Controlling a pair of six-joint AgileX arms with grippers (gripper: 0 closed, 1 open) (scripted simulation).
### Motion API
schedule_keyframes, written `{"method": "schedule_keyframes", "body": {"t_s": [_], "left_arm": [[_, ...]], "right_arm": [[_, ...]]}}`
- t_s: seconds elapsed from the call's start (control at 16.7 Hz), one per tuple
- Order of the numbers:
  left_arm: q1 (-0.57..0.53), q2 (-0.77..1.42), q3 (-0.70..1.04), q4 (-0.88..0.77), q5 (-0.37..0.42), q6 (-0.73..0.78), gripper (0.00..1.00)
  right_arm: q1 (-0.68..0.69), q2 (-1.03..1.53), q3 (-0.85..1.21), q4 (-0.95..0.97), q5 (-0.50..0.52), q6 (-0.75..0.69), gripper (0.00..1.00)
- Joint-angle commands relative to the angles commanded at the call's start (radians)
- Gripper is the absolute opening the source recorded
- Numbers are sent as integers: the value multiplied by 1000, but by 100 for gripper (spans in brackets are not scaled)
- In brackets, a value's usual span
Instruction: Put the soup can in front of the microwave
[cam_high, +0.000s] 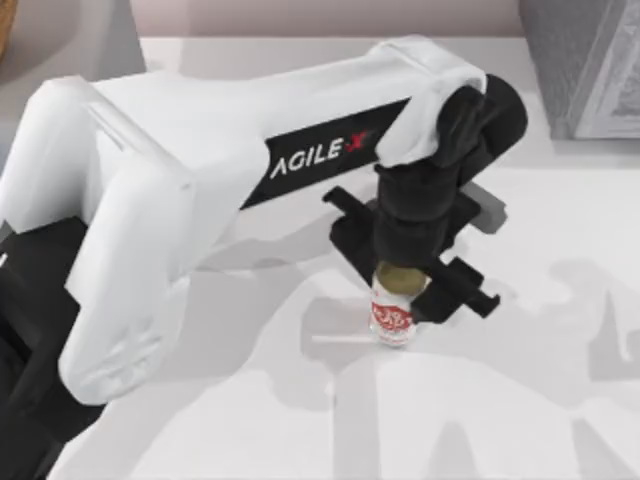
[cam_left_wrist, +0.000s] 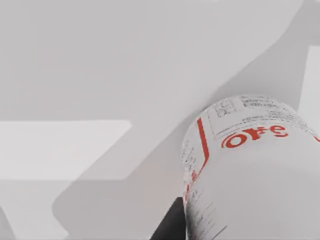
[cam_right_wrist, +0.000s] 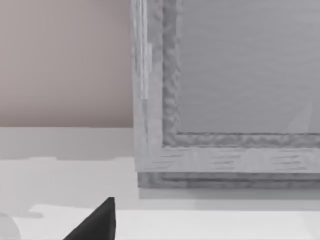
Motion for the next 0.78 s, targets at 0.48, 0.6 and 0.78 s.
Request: {"method": "schedule_keyframes", "body": {"t_s": [0.48, 0.6, 0.78], "left_arm": [[1, -1, 0, 0, 0, 1, 0], [0, -2, 18, -16, 0, 1, 0], [0, -5, 96, -103, 0, 0, 0]], "right_arm": [[0, 0, 0, 0, 0, 0, 100], [0, 0, 0, 0, 0, 0, 100], [0, 0, 0, 0, 0, 0, 100]]}}
